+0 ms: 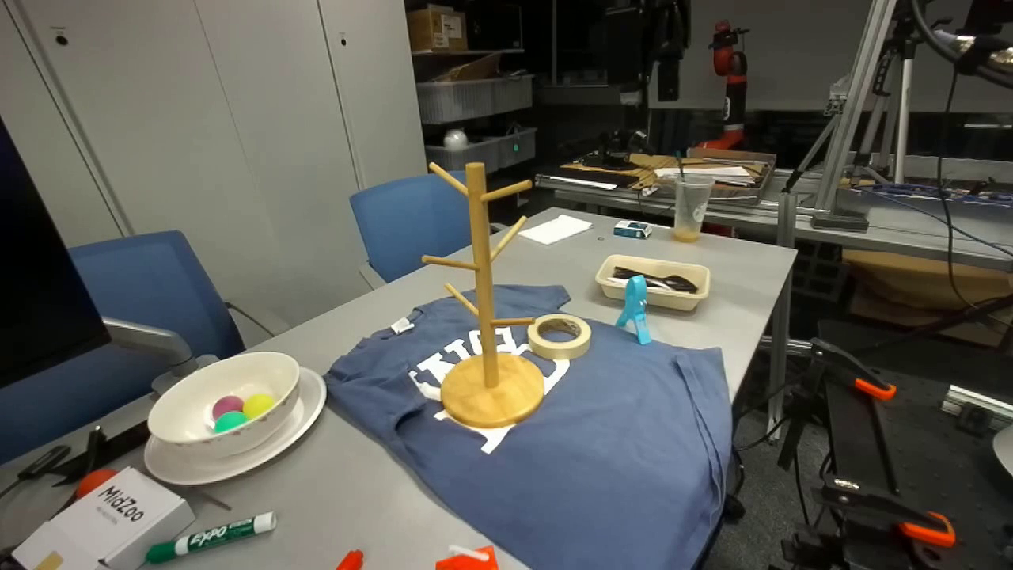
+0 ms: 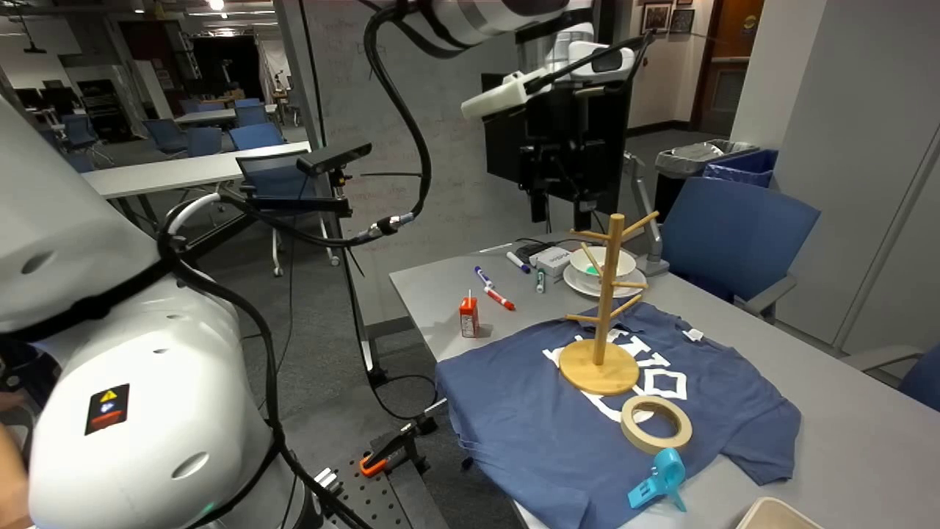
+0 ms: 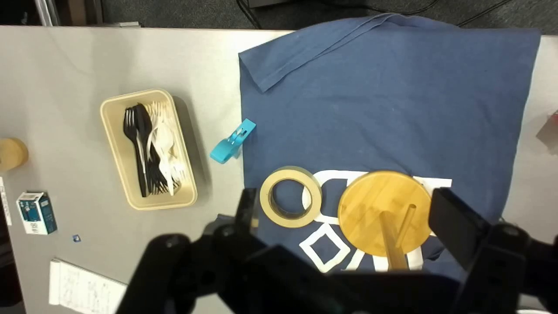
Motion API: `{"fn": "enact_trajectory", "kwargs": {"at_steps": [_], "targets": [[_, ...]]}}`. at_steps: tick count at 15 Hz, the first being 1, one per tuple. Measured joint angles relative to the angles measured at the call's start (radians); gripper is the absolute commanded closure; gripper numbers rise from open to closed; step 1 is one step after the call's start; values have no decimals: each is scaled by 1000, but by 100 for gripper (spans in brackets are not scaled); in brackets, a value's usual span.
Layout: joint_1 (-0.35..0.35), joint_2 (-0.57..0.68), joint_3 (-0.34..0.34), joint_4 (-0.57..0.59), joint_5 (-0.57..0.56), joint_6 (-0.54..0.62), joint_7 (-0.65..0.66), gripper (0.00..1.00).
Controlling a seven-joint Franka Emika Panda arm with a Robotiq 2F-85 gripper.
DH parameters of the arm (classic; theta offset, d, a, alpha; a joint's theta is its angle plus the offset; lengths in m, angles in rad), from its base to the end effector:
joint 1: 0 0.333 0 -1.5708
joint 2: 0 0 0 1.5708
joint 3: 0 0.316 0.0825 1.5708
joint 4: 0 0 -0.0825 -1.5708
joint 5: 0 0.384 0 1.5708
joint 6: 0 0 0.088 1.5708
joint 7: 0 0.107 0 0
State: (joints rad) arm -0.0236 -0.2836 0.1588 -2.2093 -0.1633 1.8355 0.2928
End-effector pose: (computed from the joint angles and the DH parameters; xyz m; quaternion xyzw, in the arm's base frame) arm 0.4554 0.0528 0.4888 0.9922 -0.0574 -0.0253 0.1073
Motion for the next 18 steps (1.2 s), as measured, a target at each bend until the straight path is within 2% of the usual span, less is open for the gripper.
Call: {"fn": "enact_trajectory", "kwargs": {"at_steps": [4,14,18], "targets": [[2,15,-7,-8,0,38,0,0],[-13,122,-110,-134,3,330,17,0],[-15,129,-123,-146,5,353,28,0]]}}
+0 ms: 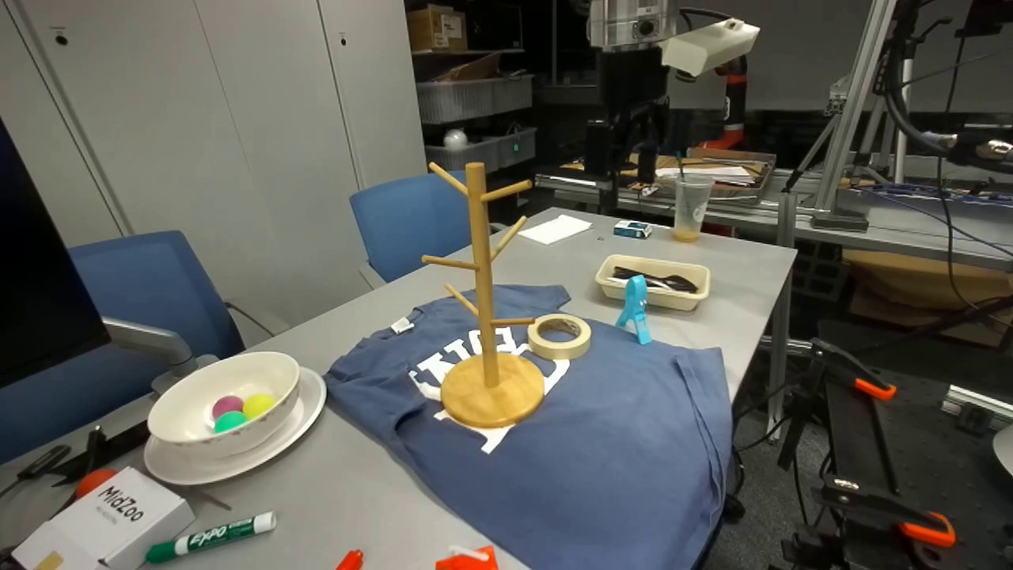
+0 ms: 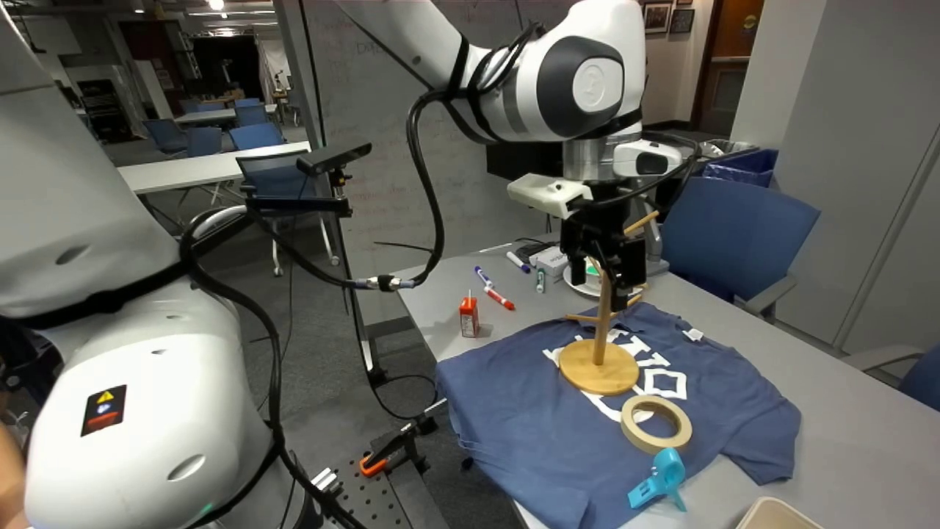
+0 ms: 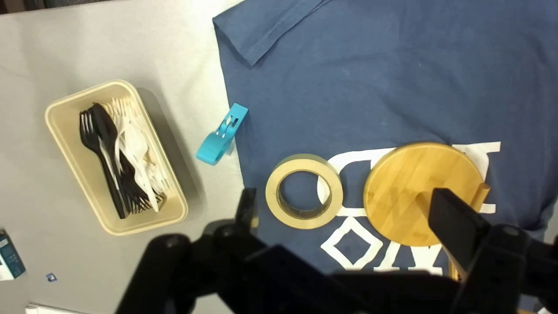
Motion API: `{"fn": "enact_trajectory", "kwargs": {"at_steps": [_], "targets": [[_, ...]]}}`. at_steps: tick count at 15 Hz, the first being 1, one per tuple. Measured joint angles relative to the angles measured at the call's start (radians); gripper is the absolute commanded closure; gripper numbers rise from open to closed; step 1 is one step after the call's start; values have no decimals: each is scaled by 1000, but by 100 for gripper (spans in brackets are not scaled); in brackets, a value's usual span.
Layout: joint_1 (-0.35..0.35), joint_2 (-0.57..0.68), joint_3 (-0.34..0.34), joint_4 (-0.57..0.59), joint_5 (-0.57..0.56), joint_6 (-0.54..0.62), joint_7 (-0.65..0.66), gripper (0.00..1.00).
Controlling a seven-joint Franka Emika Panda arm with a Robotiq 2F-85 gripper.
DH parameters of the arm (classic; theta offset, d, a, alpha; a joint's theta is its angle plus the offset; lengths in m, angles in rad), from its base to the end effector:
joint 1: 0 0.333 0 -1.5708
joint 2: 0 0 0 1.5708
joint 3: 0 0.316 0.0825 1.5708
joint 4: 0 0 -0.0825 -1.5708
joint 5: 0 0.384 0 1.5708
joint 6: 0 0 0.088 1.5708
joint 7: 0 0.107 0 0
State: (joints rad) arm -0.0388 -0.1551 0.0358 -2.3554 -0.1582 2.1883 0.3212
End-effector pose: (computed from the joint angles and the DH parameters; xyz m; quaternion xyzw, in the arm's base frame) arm 0.4786 -0.0070 0.3909 0.9910 -0.1155 0.0045 0.0670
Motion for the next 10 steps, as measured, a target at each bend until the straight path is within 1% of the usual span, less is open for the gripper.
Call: {"fn": "enact_trajectory", "kwargs": {"at_steps": [5,7,10], "targets": [[0,8,0,0,-1,0,1,0],[-1,37,-8,4,-1,7,3,0],[-12,108,-39,10,0,70,2,0]]}}
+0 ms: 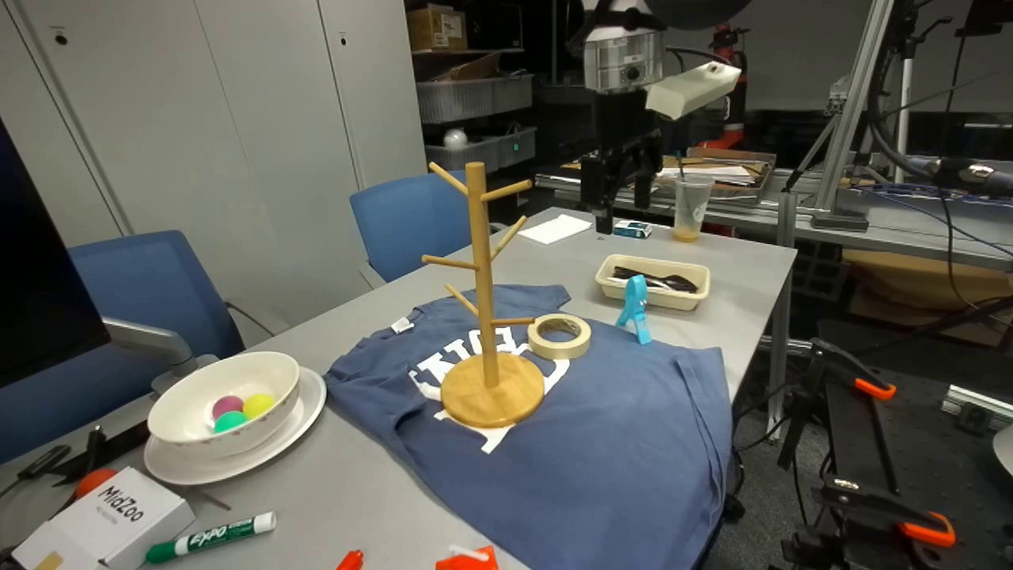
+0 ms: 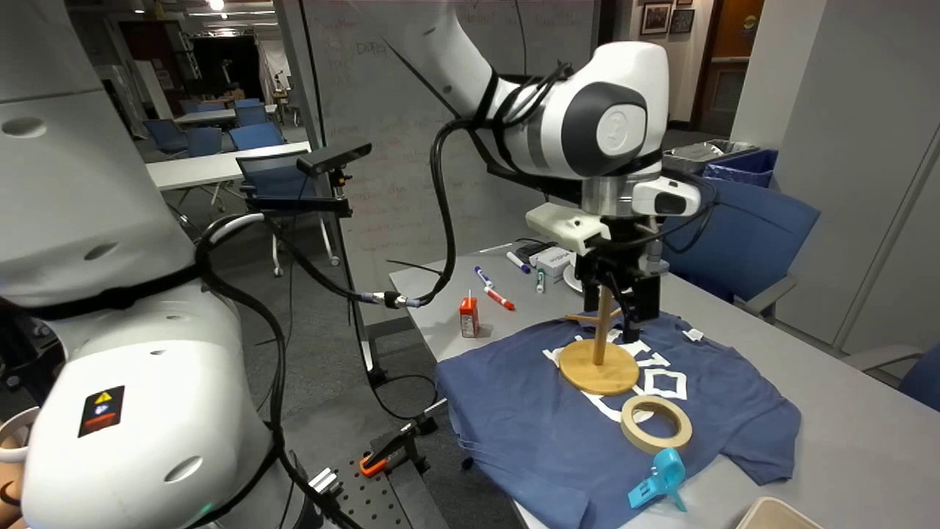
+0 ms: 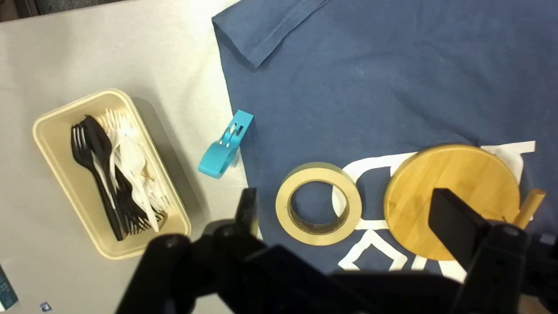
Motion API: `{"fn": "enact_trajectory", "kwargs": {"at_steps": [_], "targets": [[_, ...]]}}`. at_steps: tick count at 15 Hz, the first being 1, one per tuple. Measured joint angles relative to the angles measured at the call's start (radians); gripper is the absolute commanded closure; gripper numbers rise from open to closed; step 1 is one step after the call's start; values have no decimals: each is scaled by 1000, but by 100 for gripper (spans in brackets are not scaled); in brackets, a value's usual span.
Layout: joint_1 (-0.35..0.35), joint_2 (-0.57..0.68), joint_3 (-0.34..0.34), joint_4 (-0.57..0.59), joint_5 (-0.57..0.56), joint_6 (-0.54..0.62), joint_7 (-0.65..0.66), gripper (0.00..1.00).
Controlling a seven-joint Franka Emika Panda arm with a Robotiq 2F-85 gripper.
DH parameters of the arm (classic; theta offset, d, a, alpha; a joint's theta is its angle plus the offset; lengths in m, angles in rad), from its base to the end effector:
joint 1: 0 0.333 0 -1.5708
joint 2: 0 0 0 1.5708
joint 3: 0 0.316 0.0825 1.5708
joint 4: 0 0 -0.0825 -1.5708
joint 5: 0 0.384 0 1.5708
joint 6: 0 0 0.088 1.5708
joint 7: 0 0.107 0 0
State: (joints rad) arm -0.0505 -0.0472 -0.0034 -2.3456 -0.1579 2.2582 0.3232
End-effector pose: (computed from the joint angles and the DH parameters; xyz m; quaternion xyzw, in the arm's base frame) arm 0.4920 -0.0308 0.3486 0.9886 -0.1365 -0.0118 0.0620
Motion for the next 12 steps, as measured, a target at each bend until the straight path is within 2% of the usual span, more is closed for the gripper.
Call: {"fn": "enact_trajectory", "kwargs": {"at_steps": [6,12], "targets": [[-28,191,-69,56,39,159,-17,0],[-33,369,-90,185,88,209,-26,0]]}}
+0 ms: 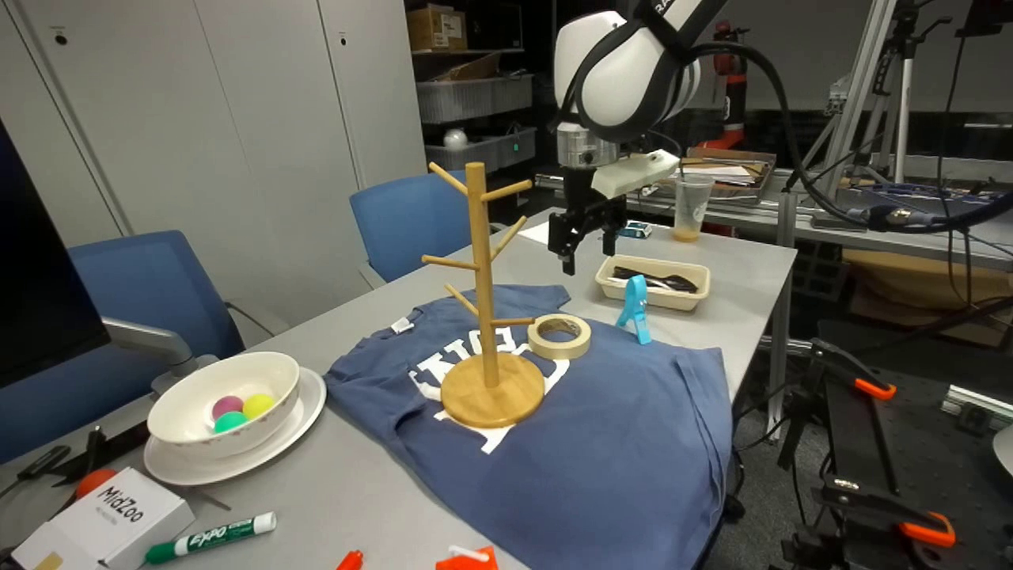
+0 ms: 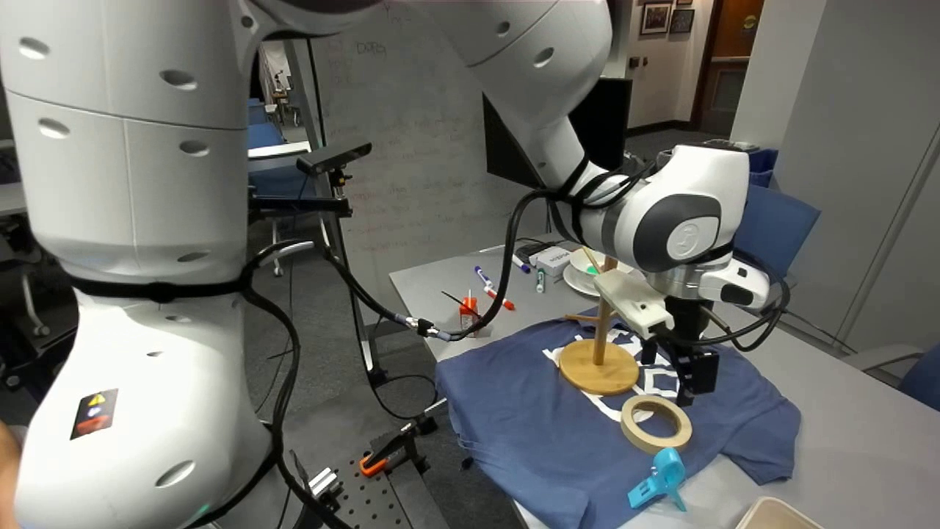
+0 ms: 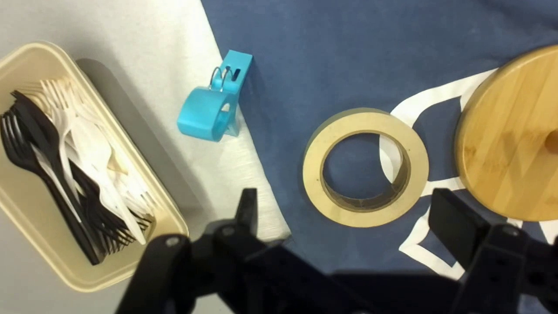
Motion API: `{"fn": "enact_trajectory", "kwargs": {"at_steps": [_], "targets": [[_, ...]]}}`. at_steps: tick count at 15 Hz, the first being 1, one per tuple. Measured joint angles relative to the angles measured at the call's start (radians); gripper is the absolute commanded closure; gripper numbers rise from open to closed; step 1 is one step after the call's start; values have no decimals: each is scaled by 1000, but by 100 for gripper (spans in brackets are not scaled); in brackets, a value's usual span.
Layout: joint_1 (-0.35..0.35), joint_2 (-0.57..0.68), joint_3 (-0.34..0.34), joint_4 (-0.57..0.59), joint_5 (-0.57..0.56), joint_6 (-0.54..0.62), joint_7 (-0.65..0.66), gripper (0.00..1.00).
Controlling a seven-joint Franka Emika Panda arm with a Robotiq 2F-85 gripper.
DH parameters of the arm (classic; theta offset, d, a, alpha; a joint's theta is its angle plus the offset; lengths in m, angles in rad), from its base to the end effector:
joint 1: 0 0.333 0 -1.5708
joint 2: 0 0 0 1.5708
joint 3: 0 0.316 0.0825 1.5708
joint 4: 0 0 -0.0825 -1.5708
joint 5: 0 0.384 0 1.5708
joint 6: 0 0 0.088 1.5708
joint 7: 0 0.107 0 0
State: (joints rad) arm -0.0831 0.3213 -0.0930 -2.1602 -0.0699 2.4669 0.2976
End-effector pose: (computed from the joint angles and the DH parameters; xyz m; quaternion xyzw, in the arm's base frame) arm 0.5566 -0.0988 0.2465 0.9780 -0.2055 -0.0047 0.0367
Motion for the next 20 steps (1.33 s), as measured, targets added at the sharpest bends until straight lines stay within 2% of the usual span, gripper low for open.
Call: {"fn": "enact_trajectory", "kwargs": {"at_steps": [5,13,20], "targets": [[0,114,-1,88,3,1,0,0],[0,258,-12,166,3,0,3,0],[0,285,-16,183,4,0,3,0]]}}
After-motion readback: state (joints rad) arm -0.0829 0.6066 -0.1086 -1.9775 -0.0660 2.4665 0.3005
